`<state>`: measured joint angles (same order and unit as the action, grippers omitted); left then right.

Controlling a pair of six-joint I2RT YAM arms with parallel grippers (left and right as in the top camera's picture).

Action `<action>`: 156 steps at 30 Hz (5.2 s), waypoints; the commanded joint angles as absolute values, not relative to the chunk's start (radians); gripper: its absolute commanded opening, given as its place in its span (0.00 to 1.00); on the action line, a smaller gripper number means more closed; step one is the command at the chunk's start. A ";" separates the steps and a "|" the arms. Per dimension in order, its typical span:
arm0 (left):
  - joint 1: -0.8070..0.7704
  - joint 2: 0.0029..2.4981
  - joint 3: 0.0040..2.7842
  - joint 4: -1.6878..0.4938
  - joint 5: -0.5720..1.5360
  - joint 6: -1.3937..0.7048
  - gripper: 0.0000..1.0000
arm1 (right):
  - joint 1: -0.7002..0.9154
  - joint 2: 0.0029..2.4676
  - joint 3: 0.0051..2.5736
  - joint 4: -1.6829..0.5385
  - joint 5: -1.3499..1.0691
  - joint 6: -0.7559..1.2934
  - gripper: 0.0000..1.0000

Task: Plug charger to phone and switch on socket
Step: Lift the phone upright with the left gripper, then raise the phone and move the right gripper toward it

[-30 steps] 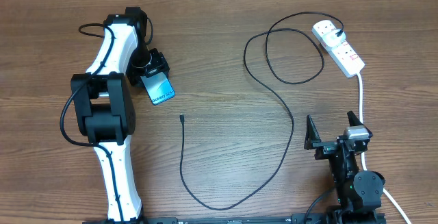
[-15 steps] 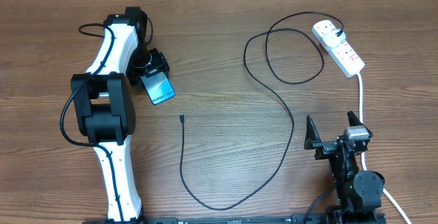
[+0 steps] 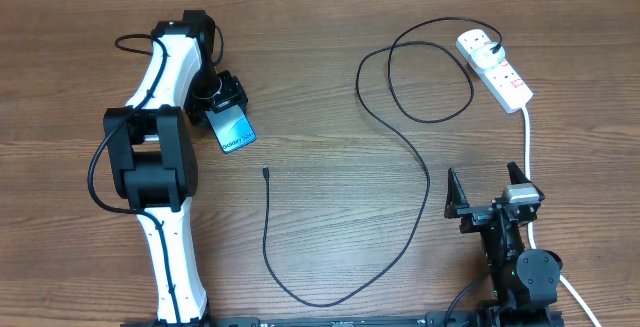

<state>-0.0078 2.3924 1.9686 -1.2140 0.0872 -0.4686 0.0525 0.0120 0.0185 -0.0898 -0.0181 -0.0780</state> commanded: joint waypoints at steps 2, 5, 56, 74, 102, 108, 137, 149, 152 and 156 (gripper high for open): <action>-0.020 2.425 1.954 -1.195 0.131 -0.477 0.79 | 0.051 0.008 0.009 -0.084 -0.008 -0.072 1.00; -0.020 2.425 1.954 -1.197 0.128 -0.476 0.80 | 0.051 0.008 0.009 -0.084 -0.008 -0.072 1.00; -0.065 2.426 1.955 -1.196 0.056 -0.485 0.61 | 0.051 0.008 0.009 -0.084 -0.008 -0.072 1.00; -0.038 2.425 1.978 -1.207 0.177 -0.440 0.57 | 0.051 0.008 0.009 -0.084 -0.008 -0.072 1.00; -0.025 2.423 2.141 -1.407 0.554 -0.277 0.57 | 0.051 0.008 0.009 -0.084 -0.008 -0.072 1.00; -0.020 2.423 2.141 -1.418 0.752 -0.196 0.57 | 0.051 0.008 0.009 -0.084 -0.008 -0.072 1.00; 0.006 2.423 2.141 -1.544 1.388 0.094 0.61 | 0.050 0.220 0.353 -0.192 -0.311 0.176 1.00; 0.005 2.423 2.141 -1.544 1.383 0.099 0.62 | 0.050 0.997 1.192 -0.805 -0.411 0.180 1.00; 0.005 2.423 2.141 -1.544 1.379 0.099 0.62 | 0.050 1.125 1.287 -0.842 -0.490 0.191 1.00; 0.003 2.423 2.141 -1.544 1.369 0.098 0.62 | 0.071 1.288 1.304 -0.752 -0.641 0.257 0.98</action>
